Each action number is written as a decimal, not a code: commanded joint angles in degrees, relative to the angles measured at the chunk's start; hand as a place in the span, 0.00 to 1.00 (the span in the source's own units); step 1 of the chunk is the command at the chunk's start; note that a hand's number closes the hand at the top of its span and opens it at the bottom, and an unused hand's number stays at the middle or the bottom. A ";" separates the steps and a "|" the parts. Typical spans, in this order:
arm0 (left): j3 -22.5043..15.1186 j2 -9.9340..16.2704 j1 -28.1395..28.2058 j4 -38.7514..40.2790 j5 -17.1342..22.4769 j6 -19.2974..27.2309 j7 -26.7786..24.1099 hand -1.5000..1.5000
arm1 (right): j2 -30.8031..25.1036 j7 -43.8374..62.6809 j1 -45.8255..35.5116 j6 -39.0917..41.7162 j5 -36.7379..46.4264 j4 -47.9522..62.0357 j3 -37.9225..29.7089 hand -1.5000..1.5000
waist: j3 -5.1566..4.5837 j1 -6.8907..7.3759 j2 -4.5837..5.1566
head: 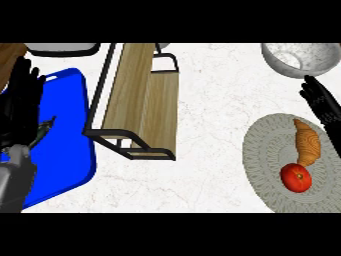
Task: Pick the croissant from the placemat and place it in the tiered shelf
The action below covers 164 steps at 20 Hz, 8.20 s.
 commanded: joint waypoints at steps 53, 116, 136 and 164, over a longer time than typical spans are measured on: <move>-13.27 -0.61 12.39 12.74 -9.91 -18.23 -8.69 0.50 | 8.51 79.99 -23.58 3.74 54.79 29.15 7.75 0.00 | -2.12 -0.40 0.31; -10.89 -6.42 11.86 12.64 -15.82 -24.95 -10.08 0.50 | 17.26 -3.04 -37.07 8.96 65.71 32.65 17.19 1.00 | -1.59 6.03 1.11; -8.42 -6.02 10.46 13.75 -16.35 -23.79 -8.62 0.50 | 10.49 -34.59 -73.88 22.04 41.21 61.89 -3.97 1.00 | -2.15 2.11 1.23; -9.95 -7.16 10.79 11.46 -17.25 -25.38 -7.59 0.50 | 29.73 -32.75 -83.71 26.44 40.43 90.48 -5.37 0.00 | -2.27 5.11 1.59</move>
